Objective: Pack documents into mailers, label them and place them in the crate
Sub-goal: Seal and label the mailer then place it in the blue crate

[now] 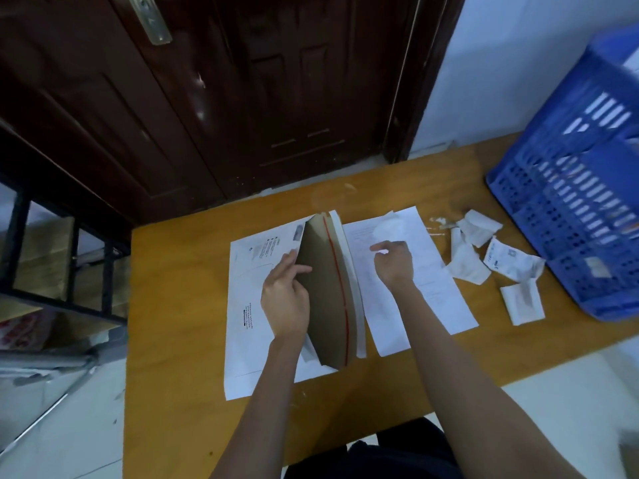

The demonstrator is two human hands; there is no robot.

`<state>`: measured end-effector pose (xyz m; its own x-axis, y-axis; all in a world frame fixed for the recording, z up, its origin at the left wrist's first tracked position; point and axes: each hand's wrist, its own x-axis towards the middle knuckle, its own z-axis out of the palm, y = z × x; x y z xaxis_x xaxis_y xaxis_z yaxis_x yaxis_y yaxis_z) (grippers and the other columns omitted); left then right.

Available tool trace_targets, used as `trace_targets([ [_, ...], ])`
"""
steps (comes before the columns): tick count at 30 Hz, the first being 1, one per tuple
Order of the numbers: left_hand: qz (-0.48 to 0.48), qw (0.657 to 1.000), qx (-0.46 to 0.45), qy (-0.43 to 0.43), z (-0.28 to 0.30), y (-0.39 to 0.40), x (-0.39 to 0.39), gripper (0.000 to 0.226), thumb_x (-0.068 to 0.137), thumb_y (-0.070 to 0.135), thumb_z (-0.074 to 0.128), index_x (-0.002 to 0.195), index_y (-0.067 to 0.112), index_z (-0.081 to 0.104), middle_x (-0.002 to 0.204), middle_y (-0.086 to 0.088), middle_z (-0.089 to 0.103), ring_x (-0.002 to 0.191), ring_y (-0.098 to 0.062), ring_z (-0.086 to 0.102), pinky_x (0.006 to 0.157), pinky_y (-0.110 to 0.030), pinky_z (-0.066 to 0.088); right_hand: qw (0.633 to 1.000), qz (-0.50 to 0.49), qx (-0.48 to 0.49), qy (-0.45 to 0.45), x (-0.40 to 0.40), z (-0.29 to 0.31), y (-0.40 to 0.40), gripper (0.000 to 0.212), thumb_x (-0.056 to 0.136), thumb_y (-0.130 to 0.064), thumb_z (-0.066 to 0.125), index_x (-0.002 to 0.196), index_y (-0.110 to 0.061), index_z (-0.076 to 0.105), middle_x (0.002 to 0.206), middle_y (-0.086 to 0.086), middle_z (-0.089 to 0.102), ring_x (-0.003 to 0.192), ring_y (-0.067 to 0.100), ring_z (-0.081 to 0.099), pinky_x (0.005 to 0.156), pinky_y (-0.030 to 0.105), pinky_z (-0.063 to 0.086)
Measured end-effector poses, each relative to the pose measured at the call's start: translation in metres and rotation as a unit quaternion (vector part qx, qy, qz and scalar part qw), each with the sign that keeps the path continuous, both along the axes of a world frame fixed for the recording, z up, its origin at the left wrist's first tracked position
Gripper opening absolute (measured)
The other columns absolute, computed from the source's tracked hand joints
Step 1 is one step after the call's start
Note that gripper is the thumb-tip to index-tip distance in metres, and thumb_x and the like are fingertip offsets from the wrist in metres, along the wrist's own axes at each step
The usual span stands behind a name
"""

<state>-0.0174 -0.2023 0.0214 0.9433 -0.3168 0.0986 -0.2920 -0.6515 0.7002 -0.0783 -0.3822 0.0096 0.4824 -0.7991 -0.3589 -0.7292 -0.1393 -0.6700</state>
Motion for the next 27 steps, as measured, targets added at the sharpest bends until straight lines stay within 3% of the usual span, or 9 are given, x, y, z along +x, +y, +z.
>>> trace_targets([
  [4, 0.013, 1.0, 0.02, 0.004, -0.001, -0.021, -0.007, 0.026, 0.086, -0.002, 0.061, 0.089, 0.018, 0.076, 0.127, 0.001, 0.062, 0.121, -0.019, 0.057, 0.097, -0.034, 0.047, 0.978, 0.148, -0.098, 0.11, -0.004, -0.012, -0.02, 0.039, 0.092, -0.013, 0.047, 0.126, -0.024, 0.06, 0.156, 0.002, 0.022, 0.139, 0.027, 0.024, 0.106, 0.039, 0.038],
  [8, 0.038, 0.999, 0.031, 0.006, -0.001, -0.039, -0.013, 0.026, 0.087, -0.002, 0.059, 0.089, 0.018, 0.075, 0.128, 0.002, 0.062, 0.12, -0.019, 0.057, 0.096, -0.027, 0.041, 0.937, 0.253, -0.106, 0.217, -0.004, -0.027, -0.036, 0.048, 0.095, -0.027, 0.043, 0.143, -0.032, 0.038, 0.161, 0.001, -0.008, 0.147, 0.026, -0.01, 0.116, 0.042, 0.016],
  [14, 0.047, 0.998, 0.051, 0.014, -0.005, -0.054, -0.018, 0.024, 0.088, 0.001, 0.058, 0.089, 0.018, 0.075, 0.131, 0.004, 0.059, 0.122, -0.017, 0.055, 0.097, -0.023, 0.036, 0.926, 0.284, -0.092, 0.232, -0.009, -0.037, -0.052, 0.061, 0.097, -0.028, 0.042, 0.152, -0.017, 0.018, 0.161, -0.003, -0.006, 0.148, 0.024, -0.009, 0.116, 0.041, 0.017],
  [18, 0.044, 0.997, 0.057, 0.011, -0.007, -0.065, -0.026, 0.023, 0.087, 0.001, 0.059, 0.089, 0.018, 0.075, 0.13, 0.004, 0.06, 0.121, -0.018, 0.056, 0.097, -0.024, 0.038, 0.963, 0.201, -0.104, 0.146, -0.015, -0.036, -0.055, 0.07, 0.096, -0.023, 0.047, 0.152, -0.01, 0.008, 0.161, -0.002, -0.004, 0.148, 0.023, 0.002, 0.116, 0.039, 0.021],
  [21, 0.045, 0.997, 0.058, 0.018, -0.011, -0.067, -0.028, 0.023, 0.087, 0.001, 0.06, 0.089, 0.019, 0.074, 0.131, 0.004, 0.06, 0.122, -0.017, 0.055, 0.098, -0.025, 0.039, 0.989, 0.04, -0.139, 0.022, -0.027, -0.035, -0.063, 0.077, 0.093, -0.02, 0.054, 0.152, -0.005, 0.008, 0.161, -0.001, -0.005, 0.145, 0.022, 0.022, 0.112, 0.035, 0.032],
  [23, 0.046, 0.997, 0.06, 0.016, -0.012, -0.068, -0.029, 0.022, 0.087, 0.001, 0.06, 0.089, 0.018, 0.074, 0.13, 0.004, 0.06, 0.122, -0.018, 0.055, 0.098, -0.027, 0.04, 0.983, -0.068, -0.164, -0.041, -0.042, -0.041, -0.075, 0.075, 0.089, -0.014, 0.056, 0.152, -0.006, 0.016, 0.161, 0.003, -0.001, 0.14, 0.028, 0.031, 0.104, 0.041, 0.042],
  [25, 0.049, 0.997, 0.059, 0.011, -0.012, -0.068, -0.029, 0.023, 0.087, 0.0, 0.06, 0.088, 0.017, 0.074, 0.13, 0.003, 0.06, 0.122, -0.019, 0.055, 0.099, -0.028, 0.04, 0.972, -0.148, -0.176, -0.044, -0.057, -0.045, -0.088, 0.073, 0.083, -0.005, 0.054, 0.15, -0.016, 0.027, 0.16, 0.011, 0.001, 0.127, 0.037, 0.045, 0.087, 0.043, 0.05],
  [27, 0.051, 0.997, 0.059, 0.011, -0.011, -0.068, -0.029, 0.023, 0.087, -0.001, 0.06, 0.088, 0.017, 0.074, 0.13, 0.002, 0.06, 0.122, -0.019, 0.055, 0.099, -0.027, 0.039, 0.967, -0.207, -0.15, -0.006, -0.066, -0.047, -0.097, 0.073, 0.079, 0.001, 0.05, 0.146, -0.025, 0.037, 0.159, 0.019, -0.001, 0.125, 0.041, 0.045, 0.087, 0.043, 0.047],
])
